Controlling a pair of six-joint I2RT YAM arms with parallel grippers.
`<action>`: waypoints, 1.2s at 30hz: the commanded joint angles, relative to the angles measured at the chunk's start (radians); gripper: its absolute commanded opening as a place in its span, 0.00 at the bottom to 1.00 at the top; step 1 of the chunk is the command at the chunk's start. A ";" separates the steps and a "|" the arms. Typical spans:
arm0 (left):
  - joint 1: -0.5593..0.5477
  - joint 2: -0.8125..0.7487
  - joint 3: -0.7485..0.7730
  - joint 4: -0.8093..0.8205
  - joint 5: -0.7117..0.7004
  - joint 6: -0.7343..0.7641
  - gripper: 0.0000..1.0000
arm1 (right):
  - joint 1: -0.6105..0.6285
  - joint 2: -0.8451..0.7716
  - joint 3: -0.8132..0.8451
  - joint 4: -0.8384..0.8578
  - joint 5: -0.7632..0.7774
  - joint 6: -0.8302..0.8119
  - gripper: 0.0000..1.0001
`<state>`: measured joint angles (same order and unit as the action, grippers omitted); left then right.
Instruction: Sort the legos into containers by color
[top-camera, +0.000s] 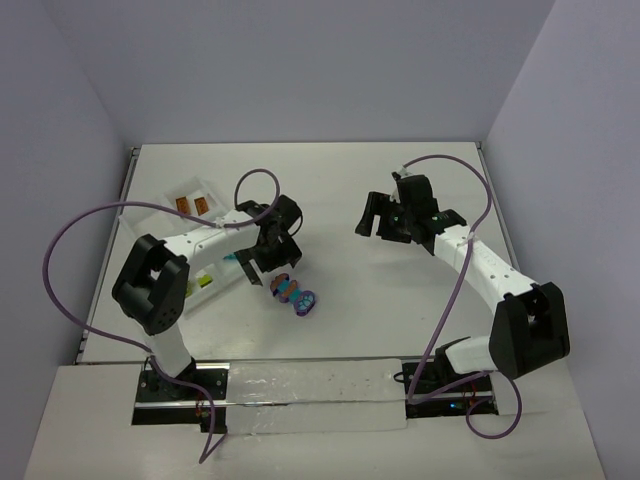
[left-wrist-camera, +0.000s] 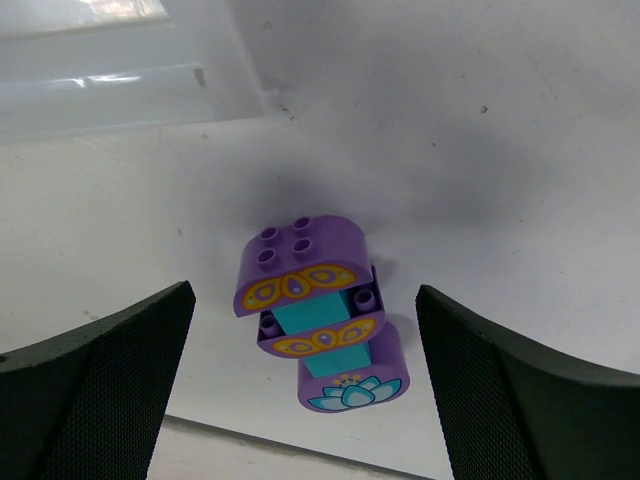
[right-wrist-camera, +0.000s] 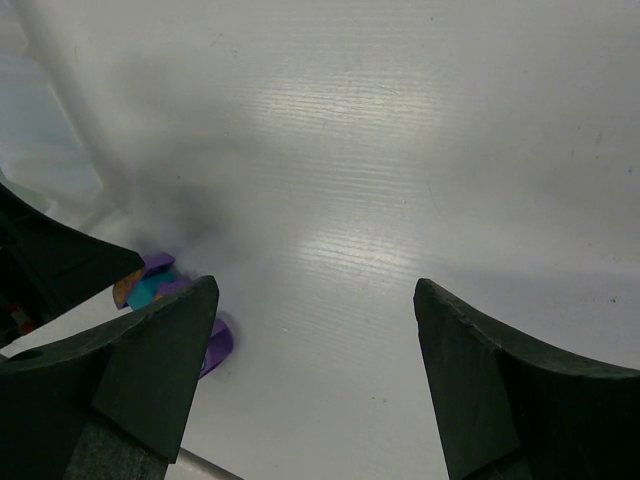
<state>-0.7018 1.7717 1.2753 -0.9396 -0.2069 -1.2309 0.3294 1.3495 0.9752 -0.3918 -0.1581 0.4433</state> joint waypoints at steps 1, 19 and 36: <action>0.005 0.055 0.023 0.009 0.060 -0.031 0.99 | 0.005 -0.048 0.016 -0.013 0.029 -0.026 0.87; 0.030 0.094 -0.036 0.042 0.154 -0.045 0.94 | 0.004 -0.045 0.005 -0.018 0.018 -0.032 0.87; 0.025 0.077 -0.011 0.028 0.199 -0.032 0.93 | 0.005 -0.050 -0.008 -0.012 0.003 -0.026 0.87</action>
<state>-0.6714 1.8538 1.2247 -0.8988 -0.0550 -1.2697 0.3294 1.3331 0.9739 -0.4126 -0.1510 0.4282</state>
